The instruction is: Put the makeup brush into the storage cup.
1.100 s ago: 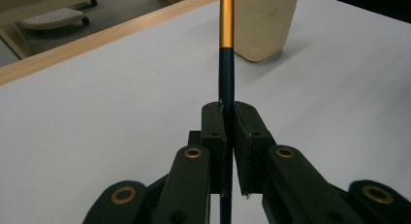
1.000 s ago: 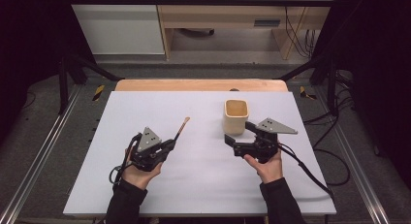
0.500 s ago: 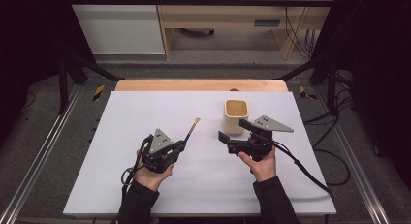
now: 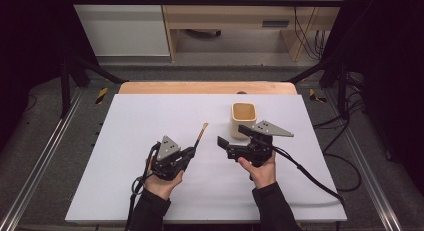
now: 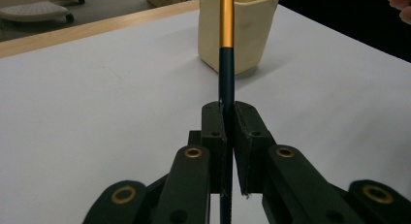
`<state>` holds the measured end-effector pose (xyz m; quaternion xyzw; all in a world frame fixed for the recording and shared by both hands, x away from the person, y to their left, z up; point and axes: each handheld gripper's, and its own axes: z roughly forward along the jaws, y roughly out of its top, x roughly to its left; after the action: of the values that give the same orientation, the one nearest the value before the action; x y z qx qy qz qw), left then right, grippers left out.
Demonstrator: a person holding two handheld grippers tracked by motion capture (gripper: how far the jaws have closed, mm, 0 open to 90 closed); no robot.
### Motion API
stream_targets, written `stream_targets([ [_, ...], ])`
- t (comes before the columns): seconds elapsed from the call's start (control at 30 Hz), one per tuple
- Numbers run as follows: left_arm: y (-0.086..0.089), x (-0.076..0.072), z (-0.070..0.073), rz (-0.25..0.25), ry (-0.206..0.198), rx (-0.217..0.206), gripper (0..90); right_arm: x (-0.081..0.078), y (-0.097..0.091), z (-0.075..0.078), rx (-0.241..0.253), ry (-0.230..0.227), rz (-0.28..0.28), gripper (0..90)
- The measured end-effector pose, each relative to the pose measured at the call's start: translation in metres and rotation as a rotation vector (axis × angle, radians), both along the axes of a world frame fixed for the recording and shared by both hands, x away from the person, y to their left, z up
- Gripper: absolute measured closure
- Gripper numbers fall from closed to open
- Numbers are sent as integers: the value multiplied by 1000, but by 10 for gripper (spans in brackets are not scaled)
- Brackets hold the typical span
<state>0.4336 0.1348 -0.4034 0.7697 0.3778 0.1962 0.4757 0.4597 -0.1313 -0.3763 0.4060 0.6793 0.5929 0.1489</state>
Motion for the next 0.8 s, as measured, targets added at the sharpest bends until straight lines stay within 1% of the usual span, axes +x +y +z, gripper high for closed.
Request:
stream_targets([
  [0.1, -2, 0, -1, 7, -1, -1, 830, 1, 3, -3, 6, 8, -5, 93],
  [0.23, -6, 0, -4, 2, -1, -9, 830, 1, 7, -7, 16, 25, -2, 100],
  [0.5, -16, 0, -8, -5, 1, 4, 829, 0, 16, -17, 34, 52, 10, 129],
  [0.63, -19, 0, -9, -5, 0, 3, 830, 1, 19, -22, 35, 60, 7, 148],
  [0.8, -24, 0, -10, -11, -6, -4, 830, 2, 22, -24, 54, 67, 5, 169],
])
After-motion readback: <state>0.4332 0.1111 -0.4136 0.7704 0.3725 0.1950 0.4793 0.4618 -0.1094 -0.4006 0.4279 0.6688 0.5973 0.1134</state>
